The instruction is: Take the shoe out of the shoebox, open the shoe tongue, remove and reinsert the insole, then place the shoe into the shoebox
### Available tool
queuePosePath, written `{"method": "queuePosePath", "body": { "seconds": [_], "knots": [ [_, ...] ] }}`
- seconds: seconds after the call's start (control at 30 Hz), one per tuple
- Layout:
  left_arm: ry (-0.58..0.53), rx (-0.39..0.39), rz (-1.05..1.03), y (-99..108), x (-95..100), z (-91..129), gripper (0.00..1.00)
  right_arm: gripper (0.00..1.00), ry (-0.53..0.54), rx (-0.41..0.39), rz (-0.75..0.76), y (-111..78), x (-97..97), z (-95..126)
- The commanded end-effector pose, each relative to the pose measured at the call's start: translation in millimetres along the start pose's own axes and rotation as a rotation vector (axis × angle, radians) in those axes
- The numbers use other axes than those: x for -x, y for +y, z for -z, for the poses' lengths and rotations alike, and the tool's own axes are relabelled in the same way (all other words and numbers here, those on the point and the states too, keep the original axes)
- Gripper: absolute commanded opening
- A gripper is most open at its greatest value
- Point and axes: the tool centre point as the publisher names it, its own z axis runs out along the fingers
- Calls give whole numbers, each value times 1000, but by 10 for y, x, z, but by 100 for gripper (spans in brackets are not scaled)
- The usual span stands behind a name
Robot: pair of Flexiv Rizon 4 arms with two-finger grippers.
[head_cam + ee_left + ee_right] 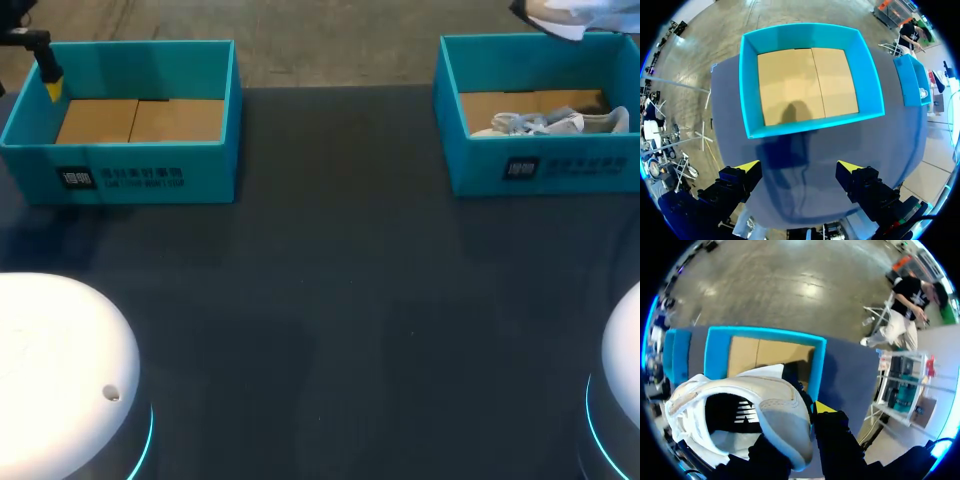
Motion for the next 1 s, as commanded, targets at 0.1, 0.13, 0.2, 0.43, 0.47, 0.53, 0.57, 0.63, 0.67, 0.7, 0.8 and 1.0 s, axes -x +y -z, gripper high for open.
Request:
{"method": "queuePosePath", "body": {
  "seconds": [0.1, 0.13, 0.2, 0.43, 0.47, 0.53, 0.57, 0.63, 0.67, 0.7, 0.8, 1.0],
  "knots": [
    [-2, -3, 0, 17, -2, 0, 100, 0, -72, -3, -207, 9, -146, -38],
    [-2, -3, 0, 17, -2, 0, 100, 0, -69, 5, -229, 10, -157, -46],
    [-2, -3, 0, 17, -2, 0, 100, 0, -75, 1, -257, 17, -183, -75],
    [-2, -3, 0, 17, -2, 0, 100, 0, -79, 3, -252, 42, -191, -203],
    [-2, -3, 0, 17, -2, 0, 100, 0, -81, 3, -254, 42, -186, -218],
    [-2, -3, 0, 17, -2, 0, 100, 0, -81, 4, -259, 38, -175, -236],
    [-2, -3, 0, 17, -2, 0, 100, 0, -89, 6, -260, 37, -176, -240],
    [-2, -3, 0, 17, -2, 0, 100, 0, -93, 11, -262, 32, -184, -247],
    [-2, -3, 0, 17, -2, 0, 100, 0, -100, 10, -272, 32, -193, -261],
    [-2, -3, 0, 17, -2, 0, 100, 0, -107, 12, -278, 31, -206, -275],
    [-2, -3, 0, 17, -2, 0, 100, 0, -126, 11, -305, 9, -247, -338],
    [-2, -3, 0, 17, -2, 0, 100, 0, -116, 9, -320, -6, -254, -358]
  ]
}}
